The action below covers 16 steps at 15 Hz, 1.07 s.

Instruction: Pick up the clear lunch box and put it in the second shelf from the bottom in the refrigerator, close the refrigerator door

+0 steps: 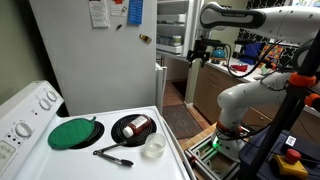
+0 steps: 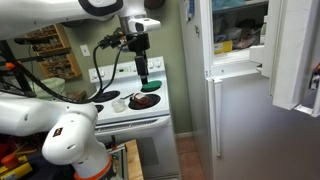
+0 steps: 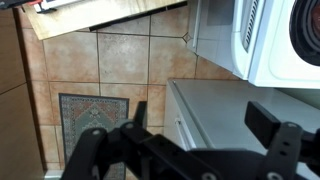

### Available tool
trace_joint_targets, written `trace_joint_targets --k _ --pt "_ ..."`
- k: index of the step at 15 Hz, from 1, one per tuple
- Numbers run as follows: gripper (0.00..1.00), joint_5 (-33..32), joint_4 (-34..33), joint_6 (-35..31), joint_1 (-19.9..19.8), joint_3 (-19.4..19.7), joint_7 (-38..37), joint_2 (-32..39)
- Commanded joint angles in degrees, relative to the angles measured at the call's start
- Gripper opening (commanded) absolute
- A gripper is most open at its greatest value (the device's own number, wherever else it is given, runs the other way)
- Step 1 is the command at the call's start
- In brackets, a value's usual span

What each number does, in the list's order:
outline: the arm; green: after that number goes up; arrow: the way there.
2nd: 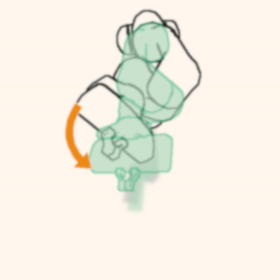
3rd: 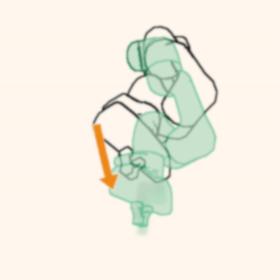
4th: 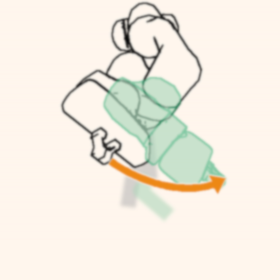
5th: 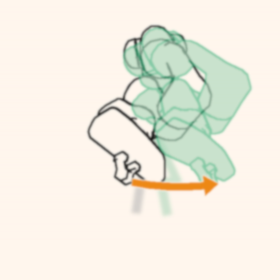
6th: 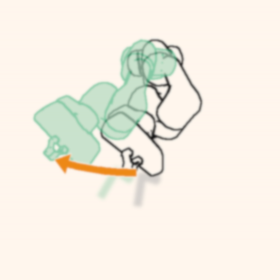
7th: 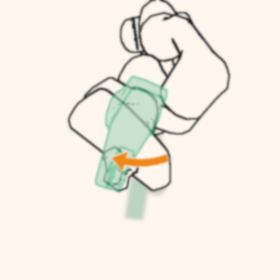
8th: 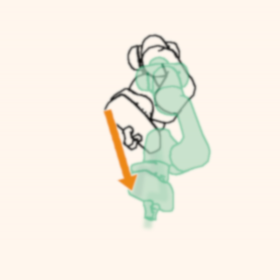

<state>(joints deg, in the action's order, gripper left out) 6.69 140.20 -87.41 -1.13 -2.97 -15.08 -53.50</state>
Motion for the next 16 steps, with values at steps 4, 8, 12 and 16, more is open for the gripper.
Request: trace_joint_targets --k 4,8,12,16 --pt "1.0 2.31 -2.25 0.69 2.96 -5.76 2.74 1.2" --pt "1.0 5.13 -3.39 1.62 6.89 -8.82 5.08 1.53" --pt "1.0 8.25 -4.11 0.9 10.89 -11.59 7.17 2.72" --pt "1.0 8.02 -3.94 0.15 11.73 -12.97 7.04 2.32"
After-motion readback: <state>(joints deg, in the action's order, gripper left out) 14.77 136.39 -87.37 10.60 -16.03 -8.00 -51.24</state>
